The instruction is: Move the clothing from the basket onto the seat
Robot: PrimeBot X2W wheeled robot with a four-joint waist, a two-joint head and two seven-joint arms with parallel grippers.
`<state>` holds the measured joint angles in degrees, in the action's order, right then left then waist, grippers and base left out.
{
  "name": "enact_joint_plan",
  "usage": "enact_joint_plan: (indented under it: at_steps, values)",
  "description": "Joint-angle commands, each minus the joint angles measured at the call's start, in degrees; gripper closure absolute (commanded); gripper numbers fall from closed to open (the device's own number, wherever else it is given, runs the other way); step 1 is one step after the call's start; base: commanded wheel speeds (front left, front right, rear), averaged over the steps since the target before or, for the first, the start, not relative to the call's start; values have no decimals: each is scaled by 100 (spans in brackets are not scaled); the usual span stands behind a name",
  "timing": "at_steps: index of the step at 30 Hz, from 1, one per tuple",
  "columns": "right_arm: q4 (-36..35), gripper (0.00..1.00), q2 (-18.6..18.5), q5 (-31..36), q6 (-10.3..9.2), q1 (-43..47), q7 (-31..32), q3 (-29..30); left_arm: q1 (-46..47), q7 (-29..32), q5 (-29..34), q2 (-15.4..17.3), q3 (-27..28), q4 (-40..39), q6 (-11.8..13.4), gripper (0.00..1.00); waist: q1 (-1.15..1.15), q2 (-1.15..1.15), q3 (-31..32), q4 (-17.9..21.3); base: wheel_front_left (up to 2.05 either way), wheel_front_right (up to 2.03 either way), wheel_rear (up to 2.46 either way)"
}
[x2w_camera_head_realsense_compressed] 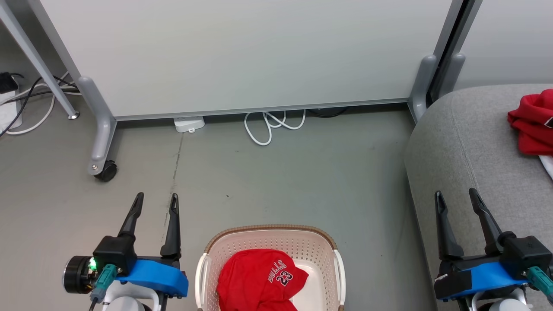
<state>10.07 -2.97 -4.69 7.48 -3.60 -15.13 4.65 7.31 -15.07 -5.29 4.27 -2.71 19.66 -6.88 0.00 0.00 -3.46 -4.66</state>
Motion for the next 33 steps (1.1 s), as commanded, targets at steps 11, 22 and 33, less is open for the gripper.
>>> enact_joint_plan:
  at_steps: [11, 22, 33]
  values:
    - [-85, 0, 13, 1, 3, -309, -3, -88, 642, -16, 92, 144, -869, 1028, -74, 0, 0, 0, -415, 100, 0, 0, 0]
    - [-269, 0, 11, 3, 3, -872, -3, -161, 1817, -15, -175, 481, -2211, 2503, -56, 0, 0, 0, -1436, 439, 0, 0, 0]
    - [-444, 0, 12, -80, 3, -1459, -3, -220, 3024, 500, -591, 545, -3848, 4291, -55, 0, 0, 0, -2626, 780, 0, 0, 0]
